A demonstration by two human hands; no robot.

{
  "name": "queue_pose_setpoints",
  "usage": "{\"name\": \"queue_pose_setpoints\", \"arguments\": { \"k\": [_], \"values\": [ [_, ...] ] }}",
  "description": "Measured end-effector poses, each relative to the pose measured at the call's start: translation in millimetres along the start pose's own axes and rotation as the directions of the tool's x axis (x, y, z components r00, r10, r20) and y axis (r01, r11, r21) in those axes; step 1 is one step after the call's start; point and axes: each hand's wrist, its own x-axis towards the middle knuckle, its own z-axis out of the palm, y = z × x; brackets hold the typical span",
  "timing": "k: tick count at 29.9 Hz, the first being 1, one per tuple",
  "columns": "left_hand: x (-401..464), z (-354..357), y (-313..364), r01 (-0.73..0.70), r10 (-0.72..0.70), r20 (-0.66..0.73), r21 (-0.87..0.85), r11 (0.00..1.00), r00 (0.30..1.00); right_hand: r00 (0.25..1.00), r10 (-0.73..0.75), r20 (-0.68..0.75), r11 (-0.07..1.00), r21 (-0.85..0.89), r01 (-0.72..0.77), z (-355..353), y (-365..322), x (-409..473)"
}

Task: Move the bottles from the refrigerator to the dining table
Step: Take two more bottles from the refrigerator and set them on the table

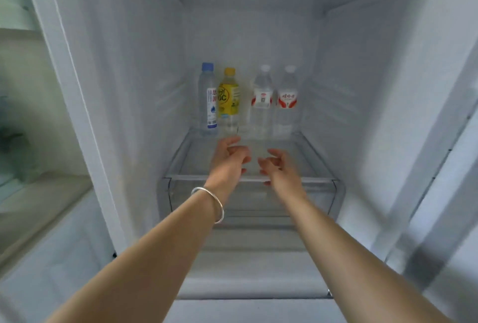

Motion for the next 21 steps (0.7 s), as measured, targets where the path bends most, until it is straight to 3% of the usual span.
{"name": "queue_pose_setpoints", "arguments": {
  "k": [7,13,17,21],
  "values": [
    [120.6,50.5,4.3,-0.045,0.041,0.074,0.051,0.998,0.996,0.995,0.019,-0.093,0.999,0.034,-0.016,-13.8,-3.4,106.6],
    [191.6,74.2,-16.3,-0.226,0.217,0.067,0.227,0.947,0.974,0.979,-0.064,-0.192,0.997,0.024,0.07,-23.6,-3.4,192.4],
    [216.9,83.4,-39.8,-0.125,0.139,-0.047,0.223,0.967,0.989,0.908,-0.163,-0.386,0.987,-0.056,0.153,-25.4,6.5,230.6],
    [246.8,81.9,-49.4,-0.076,0.088,-0.051,0.205,0.976,0.995,0.958,-0.053,-0.283,0.998,0.022,0.062,-22.3,26.2,256.0]
  ]
}}
